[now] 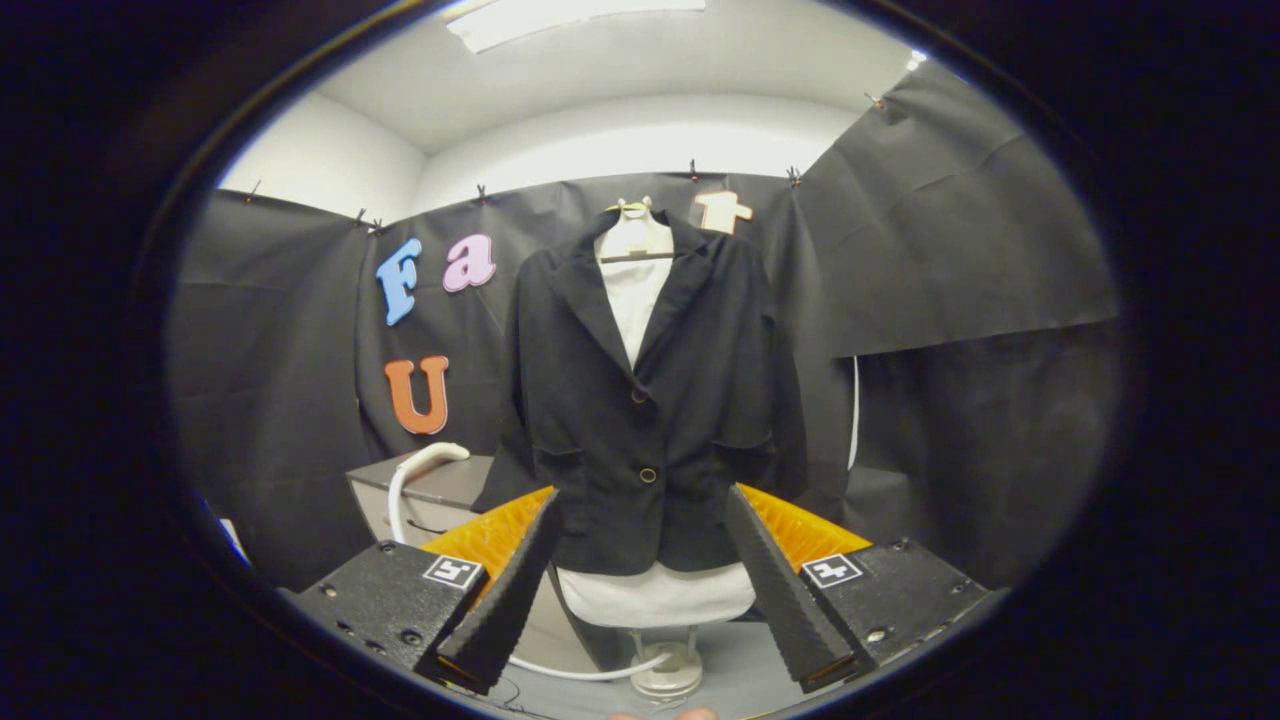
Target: Iron the clothes twice with a garment steamer, once on the left side and once on the right side.
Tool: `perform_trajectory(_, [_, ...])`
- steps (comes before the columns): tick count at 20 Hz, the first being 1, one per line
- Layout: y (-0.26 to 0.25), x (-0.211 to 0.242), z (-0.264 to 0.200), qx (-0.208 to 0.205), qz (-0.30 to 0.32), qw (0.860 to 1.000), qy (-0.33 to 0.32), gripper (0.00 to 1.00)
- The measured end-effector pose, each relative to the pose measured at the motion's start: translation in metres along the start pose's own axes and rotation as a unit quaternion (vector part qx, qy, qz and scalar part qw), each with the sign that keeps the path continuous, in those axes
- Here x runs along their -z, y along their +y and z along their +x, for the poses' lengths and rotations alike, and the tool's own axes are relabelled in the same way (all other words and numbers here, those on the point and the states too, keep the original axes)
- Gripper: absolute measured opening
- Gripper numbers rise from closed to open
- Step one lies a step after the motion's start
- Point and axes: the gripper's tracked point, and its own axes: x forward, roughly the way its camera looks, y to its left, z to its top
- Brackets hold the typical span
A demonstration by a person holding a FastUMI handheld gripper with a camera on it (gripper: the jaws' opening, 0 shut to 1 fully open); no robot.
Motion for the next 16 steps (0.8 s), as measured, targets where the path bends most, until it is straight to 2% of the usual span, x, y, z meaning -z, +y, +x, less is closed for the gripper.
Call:
perform_trajectory(9, [0.036,-0.021,0.014,-0.104,-0.021,0.994,-0.025,1.0])
perform_trajectory(12, [0.077,-0.014,0.022,-0.146,-0.004,0.989,-0.014,1.0])
perform_trajectory(16, [0.139,-0.012,0.035,-0.171,0.01,0.985,0.003,1.0])
